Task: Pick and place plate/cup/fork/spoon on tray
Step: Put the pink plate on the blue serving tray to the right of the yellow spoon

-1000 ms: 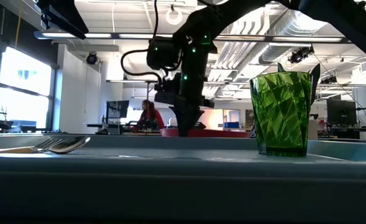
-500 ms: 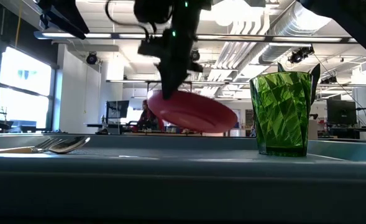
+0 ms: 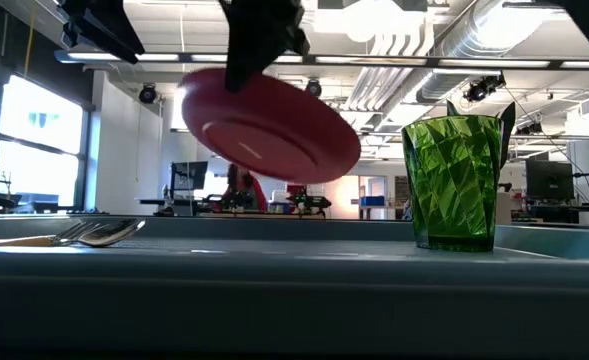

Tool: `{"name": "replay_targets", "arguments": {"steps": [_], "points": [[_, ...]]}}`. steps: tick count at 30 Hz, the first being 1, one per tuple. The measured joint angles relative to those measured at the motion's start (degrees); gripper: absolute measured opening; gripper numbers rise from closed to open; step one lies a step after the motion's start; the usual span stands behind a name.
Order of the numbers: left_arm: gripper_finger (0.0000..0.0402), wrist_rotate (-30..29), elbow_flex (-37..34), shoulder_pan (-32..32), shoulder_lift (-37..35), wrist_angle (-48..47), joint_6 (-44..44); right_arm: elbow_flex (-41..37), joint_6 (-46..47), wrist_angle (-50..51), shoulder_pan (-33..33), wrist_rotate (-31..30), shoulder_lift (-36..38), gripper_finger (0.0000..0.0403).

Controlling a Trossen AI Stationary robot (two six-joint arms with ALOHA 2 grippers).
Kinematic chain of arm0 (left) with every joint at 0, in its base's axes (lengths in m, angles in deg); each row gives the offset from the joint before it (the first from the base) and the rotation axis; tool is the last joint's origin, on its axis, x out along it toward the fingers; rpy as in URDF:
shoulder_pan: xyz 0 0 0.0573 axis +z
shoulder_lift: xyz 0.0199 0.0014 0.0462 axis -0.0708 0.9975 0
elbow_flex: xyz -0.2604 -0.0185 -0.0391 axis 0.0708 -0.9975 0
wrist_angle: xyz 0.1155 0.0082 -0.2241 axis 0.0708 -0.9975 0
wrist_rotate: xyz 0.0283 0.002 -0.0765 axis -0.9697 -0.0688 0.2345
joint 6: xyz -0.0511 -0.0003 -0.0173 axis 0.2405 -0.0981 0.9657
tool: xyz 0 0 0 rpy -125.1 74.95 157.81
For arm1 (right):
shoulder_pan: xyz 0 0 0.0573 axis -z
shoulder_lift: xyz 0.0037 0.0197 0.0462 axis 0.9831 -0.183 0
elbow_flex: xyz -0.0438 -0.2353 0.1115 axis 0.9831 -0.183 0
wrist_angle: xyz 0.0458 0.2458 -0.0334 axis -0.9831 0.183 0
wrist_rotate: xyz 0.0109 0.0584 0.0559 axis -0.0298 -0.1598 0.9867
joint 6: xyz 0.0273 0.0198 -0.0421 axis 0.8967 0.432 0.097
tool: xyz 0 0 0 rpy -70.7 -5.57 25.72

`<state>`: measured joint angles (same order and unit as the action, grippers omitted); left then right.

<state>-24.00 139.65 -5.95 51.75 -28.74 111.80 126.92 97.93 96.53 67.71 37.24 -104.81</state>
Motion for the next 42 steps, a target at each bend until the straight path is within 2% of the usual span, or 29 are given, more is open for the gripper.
{"name": "replay_targets", "arguments": {"steps": [5, 13, 20, 33, 42], "points": [[0.0140, 0.42, 0.00, 0.00, 0.03, 0.00, -0.02, -0.09, -4.36, -1.40, -6.33, -1.97, 0.00, 0.0000], [0.0140, 0.44, 0.00, 0.00, 0.04, 0.00, -0.54, -0.11, -3.00, -3.64, -13.98, -2.82, -0.27, 0.0000], [0.0140, 0.44, 0.00, -0.01, 0.04, 0.00, 1.38, -0.17, -3.24, -3.49, -18.99, -1.15, -2.61, 0.0000], [0.0140, 0.43, 0.00, 0.00, 0.04, -0.02, 9.44, -0.22, -8.32, -0.81, -23.63, 0.27, -6.92, 0.0000], [0.0140, 0.53, 0.00, 0.00, 0.04, -0.02, 9.47, -0.22, -9.87, 1.44, -23.94, 0.14, -7.21, 0.0000]]}}
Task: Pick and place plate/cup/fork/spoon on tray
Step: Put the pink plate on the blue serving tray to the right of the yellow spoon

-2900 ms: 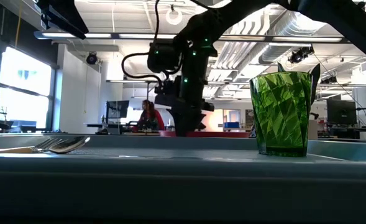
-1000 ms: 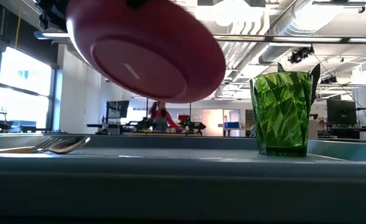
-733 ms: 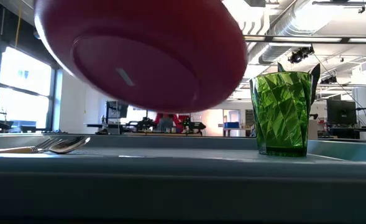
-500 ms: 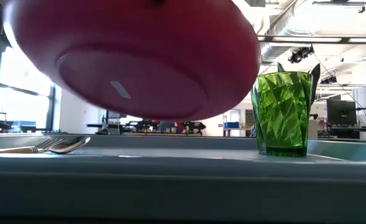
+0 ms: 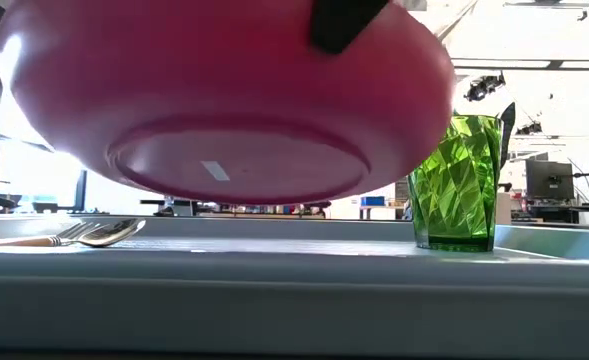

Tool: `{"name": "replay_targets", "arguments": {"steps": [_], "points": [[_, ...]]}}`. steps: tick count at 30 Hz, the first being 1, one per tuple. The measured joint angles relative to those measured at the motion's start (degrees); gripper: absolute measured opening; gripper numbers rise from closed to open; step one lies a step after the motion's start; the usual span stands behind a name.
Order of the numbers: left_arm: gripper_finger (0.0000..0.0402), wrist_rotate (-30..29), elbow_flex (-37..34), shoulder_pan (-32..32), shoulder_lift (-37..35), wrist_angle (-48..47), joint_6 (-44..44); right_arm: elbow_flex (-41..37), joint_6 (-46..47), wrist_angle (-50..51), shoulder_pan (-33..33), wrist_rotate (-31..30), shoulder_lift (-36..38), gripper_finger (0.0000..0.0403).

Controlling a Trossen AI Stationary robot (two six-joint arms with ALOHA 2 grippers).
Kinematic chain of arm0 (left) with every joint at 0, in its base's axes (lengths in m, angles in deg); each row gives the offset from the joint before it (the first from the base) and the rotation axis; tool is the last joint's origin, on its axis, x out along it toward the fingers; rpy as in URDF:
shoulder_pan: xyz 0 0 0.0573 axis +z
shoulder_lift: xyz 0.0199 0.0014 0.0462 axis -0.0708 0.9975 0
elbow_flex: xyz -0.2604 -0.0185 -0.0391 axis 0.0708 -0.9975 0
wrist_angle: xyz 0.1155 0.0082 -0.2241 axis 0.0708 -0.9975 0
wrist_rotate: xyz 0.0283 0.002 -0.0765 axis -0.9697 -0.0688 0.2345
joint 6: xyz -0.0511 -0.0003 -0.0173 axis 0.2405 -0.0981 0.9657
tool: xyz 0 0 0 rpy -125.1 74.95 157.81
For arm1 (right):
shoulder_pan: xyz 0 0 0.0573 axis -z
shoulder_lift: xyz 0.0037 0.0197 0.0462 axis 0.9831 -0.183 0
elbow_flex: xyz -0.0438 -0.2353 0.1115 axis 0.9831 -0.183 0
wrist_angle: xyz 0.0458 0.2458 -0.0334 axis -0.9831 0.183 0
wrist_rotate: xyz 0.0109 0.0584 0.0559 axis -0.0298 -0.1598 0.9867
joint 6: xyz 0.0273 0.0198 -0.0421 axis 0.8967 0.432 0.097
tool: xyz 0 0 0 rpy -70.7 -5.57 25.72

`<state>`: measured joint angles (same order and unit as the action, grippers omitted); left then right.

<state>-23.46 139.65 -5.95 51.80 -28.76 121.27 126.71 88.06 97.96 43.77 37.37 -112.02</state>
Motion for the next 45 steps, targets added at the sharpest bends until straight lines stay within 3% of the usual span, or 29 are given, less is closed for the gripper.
{"name": "replay_targets", "arguments": {"steps": [8, 25, 35, 40, 45], "points": [[0.0140, 0.98, 0.00, 0.00, 0.00, -0.09, -0.04, 0.00, 0.79, 0.26, -0.49, 0.02, -2.50, 0.0000], [0.0140, 1.15, 0.00, 0.00, 0.00, -0.09, -0.22, 0.00, 13.28, 0.69, -1.30, 2.60, -4.52, 0.0000], [0.0140, 1.18, 0.00, -0.02, -0.01, -0.13, -0.97, 0.00, 13.02, -2.11, -0.29, 7.03, -5.51, 0.0000], [0.0140, 1.22, 0.00, 0.00, -0.01, -0.15, -1.01, 0.00, 12.97, -2.31, -0.31, 6.41, -5.51, 0.0001], [0.0140, 1.21, 0.00, -0.02, 0.00, -0.17, -1.05, 0.00, 12.83, -2.45, -0.28, 6.45, -5.53, 0.0026]]}}
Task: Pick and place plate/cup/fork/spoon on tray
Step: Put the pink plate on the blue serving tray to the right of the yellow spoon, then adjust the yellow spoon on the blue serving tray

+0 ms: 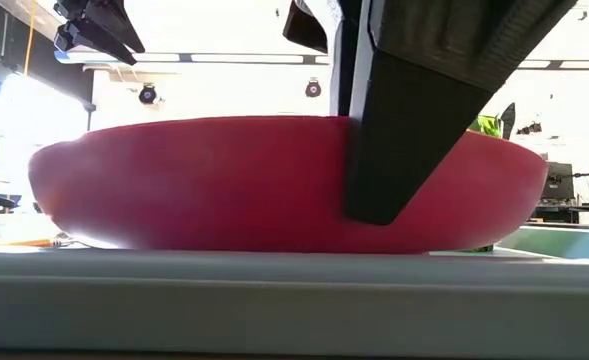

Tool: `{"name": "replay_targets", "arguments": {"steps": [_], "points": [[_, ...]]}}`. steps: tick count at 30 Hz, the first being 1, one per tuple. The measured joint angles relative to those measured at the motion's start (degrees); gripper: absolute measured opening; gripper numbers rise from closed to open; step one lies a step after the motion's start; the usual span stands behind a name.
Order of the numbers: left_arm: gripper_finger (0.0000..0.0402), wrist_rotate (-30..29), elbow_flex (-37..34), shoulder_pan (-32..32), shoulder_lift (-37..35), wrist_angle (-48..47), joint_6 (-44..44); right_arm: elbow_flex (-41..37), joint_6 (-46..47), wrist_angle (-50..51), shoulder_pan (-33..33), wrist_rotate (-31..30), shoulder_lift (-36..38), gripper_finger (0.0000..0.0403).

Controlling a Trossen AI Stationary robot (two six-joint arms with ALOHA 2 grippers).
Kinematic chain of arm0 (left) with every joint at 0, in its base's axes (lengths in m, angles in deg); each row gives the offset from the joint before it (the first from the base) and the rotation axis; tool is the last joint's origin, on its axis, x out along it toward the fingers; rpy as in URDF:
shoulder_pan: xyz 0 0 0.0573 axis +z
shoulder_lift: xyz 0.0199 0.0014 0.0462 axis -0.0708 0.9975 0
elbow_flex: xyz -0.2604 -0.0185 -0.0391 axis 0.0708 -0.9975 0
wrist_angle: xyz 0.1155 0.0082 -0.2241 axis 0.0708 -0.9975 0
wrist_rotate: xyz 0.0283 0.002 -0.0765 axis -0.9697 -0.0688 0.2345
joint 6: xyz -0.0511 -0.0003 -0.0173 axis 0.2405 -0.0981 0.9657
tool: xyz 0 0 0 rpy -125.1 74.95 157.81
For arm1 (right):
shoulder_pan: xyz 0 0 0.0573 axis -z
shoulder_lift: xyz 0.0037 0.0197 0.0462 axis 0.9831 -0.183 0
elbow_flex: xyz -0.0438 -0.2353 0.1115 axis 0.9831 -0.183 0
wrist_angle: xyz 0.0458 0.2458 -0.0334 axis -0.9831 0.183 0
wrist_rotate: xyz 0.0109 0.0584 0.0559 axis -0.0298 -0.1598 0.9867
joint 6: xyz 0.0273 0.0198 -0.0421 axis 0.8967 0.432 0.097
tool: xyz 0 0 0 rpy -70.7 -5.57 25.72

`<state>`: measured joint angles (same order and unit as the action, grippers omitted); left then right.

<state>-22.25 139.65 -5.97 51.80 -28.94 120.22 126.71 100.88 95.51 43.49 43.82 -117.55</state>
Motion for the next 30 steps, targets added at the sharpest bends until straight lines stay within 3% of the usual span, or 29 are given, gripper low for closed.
{"name": "replay_targets", "arguments": {"steps": [10, 20, 30], "points": [[0.0140, 1.00, 0.00, 0.02, -0.01, 0.02, -1.30, 0.33, 0.48, -0.18, -0.02, -0.52, -0.06, 0.0058], [0.0140, 13.17, 0.00, -0.03, -0.01, 0.24, -13.93, 4.64, 2.73, -0.13, -0.02, -4.54, -0.09, 0.0059], [0.0140, 26.64, 0.00, -1.21, 0.00, 0.24, -23.79, 4.72, 17.70, 0.36, 1.00, -7.40, 0.24, 0.0059]]}}
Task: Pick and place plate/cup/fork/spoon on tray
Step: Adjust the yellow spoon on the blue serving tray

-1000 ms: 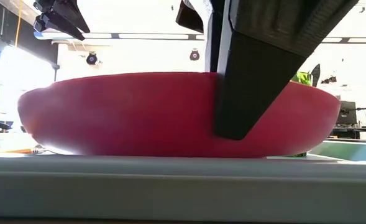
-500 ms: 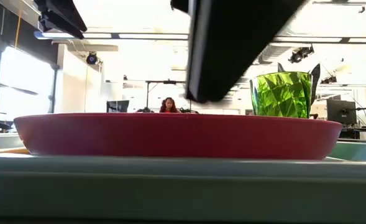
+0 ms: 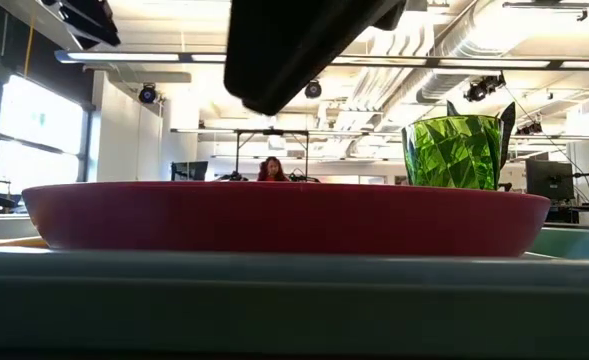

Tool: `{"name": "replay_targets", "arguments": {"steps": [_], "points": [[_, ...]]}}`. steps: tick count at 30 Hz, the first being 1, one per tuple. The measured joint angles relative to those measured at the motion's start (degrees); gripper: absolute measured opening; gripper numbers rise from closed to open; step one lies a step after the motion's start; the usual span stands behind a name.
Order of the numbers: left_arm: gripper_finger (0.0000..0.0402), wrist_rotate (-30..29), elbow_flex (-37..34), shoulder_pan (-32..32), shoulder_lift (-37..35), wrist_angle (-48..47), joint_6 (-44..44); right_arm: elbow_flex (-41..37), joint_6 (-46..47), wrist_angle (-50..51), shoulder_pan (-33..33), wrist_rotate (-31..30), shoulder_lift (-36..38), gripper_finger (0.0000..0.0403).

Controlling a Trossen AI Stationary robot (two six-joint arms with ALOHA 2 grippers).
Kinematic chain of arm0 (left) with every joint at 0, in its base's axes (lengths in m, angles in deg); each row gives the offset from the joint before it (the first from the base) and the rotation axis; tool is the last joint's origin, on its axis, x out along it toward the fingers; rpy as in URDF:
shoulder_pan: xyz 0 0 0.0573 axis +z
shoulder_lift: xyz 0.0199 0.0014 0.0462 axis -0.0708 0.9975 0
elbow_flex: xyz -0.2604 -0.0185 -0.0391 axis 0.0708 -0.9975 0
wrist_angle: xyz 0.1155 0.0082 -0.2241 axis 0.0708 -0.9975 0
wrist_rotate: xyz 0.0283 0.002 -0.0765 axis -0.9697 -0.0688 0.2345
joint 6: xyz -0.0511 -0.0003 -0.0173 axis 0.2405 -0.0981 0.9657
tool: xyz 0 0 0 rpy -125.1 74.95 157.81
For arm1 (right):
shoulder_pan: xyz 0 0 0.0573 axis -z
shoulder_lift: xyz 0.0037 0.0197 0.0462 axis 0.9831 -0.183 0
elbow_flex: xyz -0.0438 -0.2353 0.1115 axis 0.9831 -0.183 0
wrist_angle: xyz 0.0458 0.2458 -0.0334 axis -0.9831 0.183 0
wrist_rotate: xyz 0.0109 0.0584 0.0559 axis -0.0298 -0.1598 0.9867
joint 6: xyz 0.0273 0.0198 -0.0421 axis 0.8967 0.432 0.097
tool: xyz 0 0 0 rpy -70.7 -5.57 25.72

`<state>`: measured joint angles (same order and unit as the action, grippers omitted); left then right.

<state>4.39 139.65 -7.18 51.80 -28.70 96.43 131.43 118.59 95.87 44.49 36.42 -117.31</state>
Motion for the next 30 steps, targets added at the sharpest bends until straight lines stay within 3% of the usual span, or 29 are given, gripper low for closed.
{"name": "replay_targets", "arguments": {"steps": [9, 25, 30], "points": [[0.0140, 3.50, 0.00, -5.78, 0.08, 0.00, 0.30, 0.00, 7.25, -1.17, 3.33, -0.10, 0.22, 0.0059], [0.0140, 3.61, 0.06, -14.48, 1.11, -0.06, 5.04, -0.02, 7.24, -2.52, 10.41, -5.85, 7.85, 0.0059], [0.0140, 3.66, 4.02, -16.70, 3.79, -0.13, 6.29, -0.07, 5.38, -0.59, 12.37, -8.23, 11.41, 0.0059]]}}
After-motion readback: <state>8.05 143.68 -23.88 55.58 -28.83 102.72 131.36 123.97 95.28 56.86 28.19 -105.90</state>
